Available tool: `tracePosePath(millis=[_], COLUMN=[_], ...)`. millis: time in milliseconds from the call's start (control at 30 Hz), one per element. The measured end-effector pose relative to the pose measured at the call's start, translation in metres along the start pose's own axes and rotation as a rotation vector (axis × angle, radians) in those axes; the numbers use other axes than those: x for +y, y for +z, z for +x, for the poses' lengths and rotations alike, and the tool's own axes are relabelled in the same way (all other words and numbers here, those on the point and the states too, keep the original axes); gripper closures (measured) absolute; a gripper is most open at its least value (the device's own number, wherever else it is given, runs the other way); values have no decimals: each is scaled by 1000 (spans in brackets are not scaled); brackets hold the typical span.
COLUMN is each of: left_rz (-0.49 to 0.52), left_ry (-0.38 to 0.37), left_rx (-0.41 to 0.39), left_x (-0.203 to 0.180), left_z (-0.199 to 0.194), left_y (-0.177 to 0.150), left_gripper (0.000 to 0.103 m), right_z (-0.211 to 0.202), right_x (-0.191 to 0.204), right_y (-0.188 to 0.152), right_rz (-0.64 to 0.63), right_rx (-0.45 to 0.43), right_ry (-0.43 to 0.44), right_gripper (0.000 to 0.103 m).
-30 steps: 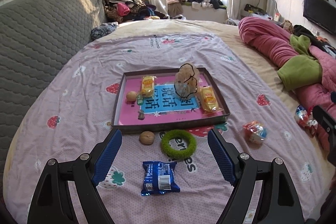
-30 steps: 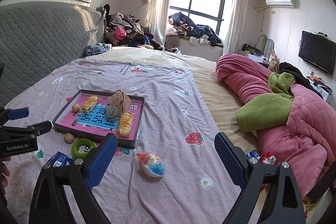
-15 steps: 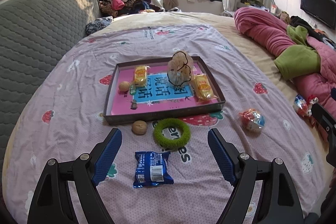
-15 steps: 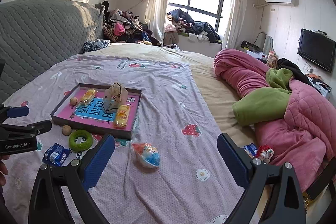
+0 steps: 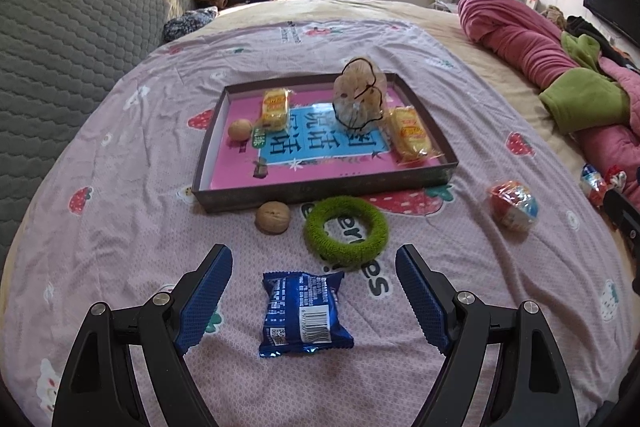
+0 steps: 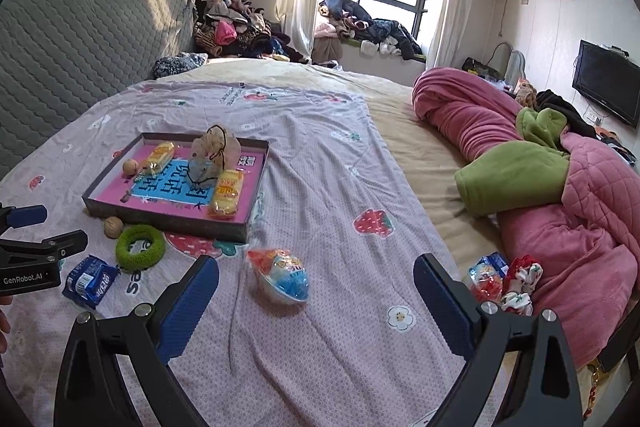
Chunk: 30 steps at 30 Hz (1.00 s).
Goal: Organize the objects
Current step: 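Withdraw both tools from the tray toward the blue biscuit packet and candy egg, then grasp the blue biscuit packet with the left tool while the right tool grasps the candy egg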
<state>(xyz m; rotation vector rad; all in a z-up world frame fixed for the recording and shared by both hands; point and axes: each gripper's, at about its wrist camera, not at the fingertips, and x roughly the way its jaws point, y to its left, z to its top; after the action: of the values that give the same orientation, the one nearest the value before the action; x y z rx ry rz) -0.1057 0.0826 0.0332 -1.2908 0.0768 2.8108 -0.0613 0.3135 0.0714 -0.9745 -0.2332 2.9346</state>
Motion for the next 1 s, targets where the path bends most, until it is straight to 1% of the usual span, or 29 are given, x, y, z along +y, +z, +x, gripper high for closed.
tracePosePath(millis=[267,667,1000], left_rz=[-3,-2,-2], left_ry=[-2,25,22], left_rx=[22,73,106], left_x=[4,9,12], left_z=[15,37,48], left_y=[-4,-26,-41], left_gripper=[18,18,18], right_z=[16,36,63], right_x=[-1,3,10], right_y=[-4,-13,-24], right_rz=[6,-2,-24], right_rx=[33,76,125], right_ry=[-9,-17,8], right_gripper=[4,4,4])
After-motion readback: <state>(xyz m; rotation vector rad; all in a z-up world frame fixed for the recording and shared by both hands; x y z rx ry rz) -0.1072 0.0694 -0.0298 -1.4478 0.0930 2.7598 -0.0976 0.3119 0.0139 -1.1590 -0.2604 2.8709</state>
